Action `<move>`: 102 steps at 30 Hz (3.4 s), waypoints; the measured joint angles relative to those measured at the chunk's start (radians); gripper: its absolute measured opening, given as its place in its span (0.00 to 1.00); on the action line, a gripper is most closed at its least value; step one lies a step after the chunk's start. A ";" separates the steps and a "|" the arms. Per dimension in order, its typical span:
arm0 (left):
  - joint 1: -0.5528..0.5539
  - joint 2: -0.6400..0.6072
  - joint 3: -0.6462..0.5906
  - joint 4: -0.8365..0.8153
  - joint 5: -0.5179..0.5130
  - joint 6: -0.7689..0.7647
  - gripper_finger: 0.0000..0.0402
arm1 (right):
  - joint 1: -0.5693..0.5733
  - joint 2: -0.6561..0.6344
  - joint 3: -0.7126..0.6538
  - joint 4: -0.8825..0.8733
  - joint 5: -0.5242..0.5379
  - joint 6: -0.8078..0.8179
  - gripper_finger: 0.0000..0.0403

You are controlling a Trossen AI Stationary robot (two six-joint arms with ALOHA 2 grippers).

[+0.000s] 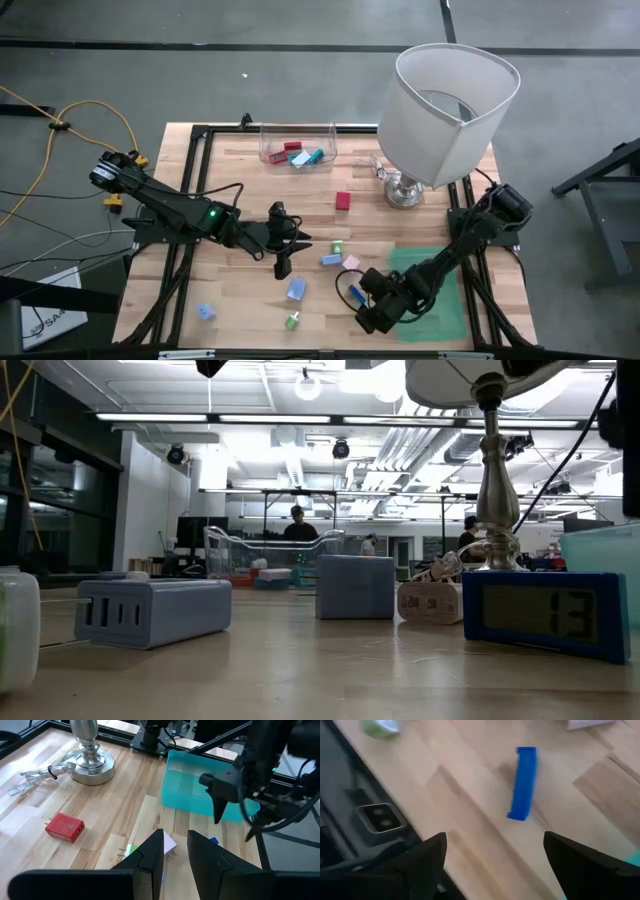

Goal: Pick & Place Office items
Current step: Put the blue digital clock into the transparent bin

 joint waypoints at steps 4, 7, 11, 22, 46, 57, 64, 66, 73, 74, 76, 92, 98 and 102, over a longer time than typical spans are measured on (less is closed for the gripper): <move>0.000 0.000 0.000 0.002 0.000 0.000 0.21 | -0.018 0.033 0.000 0.000 -0.005 -0.026 0.80; 0.000 0.000 0.000 0.003 0.000 0.000 0.21 | -0.034 0.044 0.000 0.002 -0.010 -0.036 0.80; 0.000 0.000 0.000 0.004 0.000 0.000 0.21 | -0.048 0.061 0.000 -0.001 -0.024 -0.037 0.80; 0.000 0.000 0.000 0.004 0.000 0.000 0.21 | -0.072 0.112 0.001 0.005 -0.072 -0.045 0.80; 0.000 0.001 0.000 0.057 0.000 0.000 0.21 | -0.085 0.130 0.000 0.024 -0.091 -0.063 0.60; 0.000 0.001 0.000 0.057 0.000 0.000 0.21 | -0.087 0.129 0.000 0.021 -0.120 -0.063 0.51; 0.000 0.001 0.000 0.057 0.000 0.000 0.21 | -0.087 0.128 0.000 -0.011 -0.124 -0.063 0.50; 0.000 0.001 0.000 0.057 0.000 0.000 0.21 | -0.087 0.124 0.000 -0.014 -0.124 -0.063 0.50; 0.000 0.001 0.000 0.057 0.000 0.000 0.21 | -0.087 0.119 0.023 -0.039 -0.119 -0.067 0.50; 0.000 0.000 0.000 0.057 0.000 0.000 0.21 | -0.087 0.119 0.030 -0.039 -0.116 -0.073 0.50; 0.000 0.000 0.000 0.057 0.000 0.000 0.21 | -0.087 0.119 0.040 -0.048 -0.109 -0.088 0.50; 0.000 0.000 0.000 0.057 0.000 0.000 0.21 | -0.093 0.124 0.048 -0.049 -0.097 -0.090 0.50; 0.000 0.000 0.000 0.056 0.000 0.000 0.21 | -0.093 0.129 0.048 -0.025 -0.114 -0.094 0.50; 0.000 0.000 0.000 0.056 0.000 0.000 0.21 | -0.093 0.129 0.048 -0.039 -0.128 -0.094 0.50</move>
